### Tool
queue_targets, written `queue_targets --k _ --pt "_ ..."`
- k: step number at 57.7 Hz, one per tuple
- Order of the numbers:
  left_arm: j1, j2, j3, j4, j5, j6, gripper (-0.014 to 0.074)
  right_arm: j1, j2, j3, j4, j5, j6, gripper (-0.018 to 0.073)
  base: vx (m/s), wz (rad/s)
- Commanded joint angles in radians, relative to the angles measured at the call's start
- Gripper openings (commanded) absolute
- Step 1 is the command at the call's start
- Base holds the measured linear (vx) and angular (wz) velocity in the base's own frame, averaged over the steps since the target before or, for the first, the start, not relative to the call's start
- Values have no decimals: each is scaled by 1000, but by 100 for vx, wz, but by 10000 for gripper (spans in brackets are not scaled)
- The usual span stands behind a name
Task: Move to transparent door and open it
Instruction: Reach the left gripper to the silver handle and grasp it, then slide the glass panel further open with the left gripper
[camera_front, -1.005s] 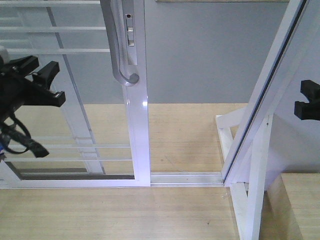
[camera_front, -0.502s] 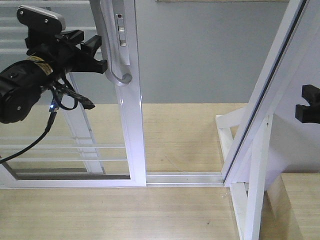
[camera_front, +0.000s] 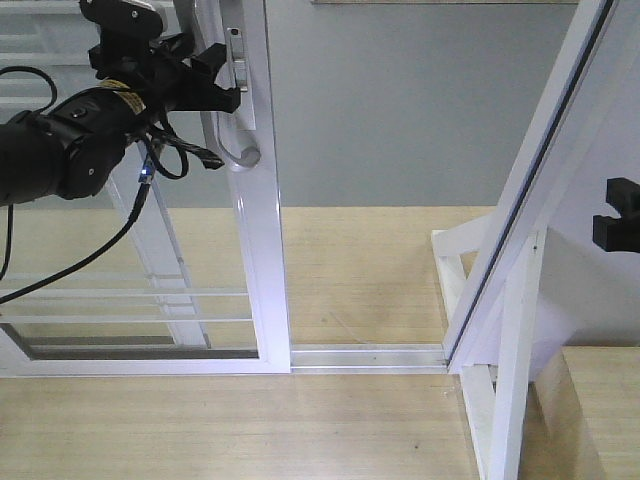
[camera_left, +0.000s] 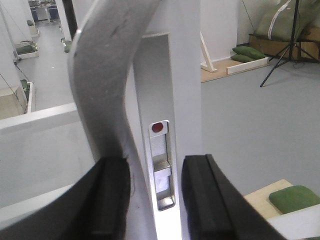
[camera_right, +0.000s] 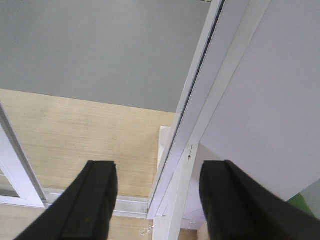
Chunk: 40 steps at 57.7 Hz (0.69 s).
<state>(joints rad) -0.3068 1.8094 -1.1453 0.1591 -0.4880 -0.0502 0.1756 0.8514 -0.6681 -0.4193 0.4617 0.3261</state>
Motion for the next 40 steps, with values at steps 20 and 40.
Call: queue_targets --k 20,40 --pt "-2 41 -75 -231 -163 113 398 -8 -9 -30 -15 -44 -3 438 0 1" --pt "10 59 -75 -246 -207 133 398 -8 -9 -30 -15 -48 -4 438 0 -1"
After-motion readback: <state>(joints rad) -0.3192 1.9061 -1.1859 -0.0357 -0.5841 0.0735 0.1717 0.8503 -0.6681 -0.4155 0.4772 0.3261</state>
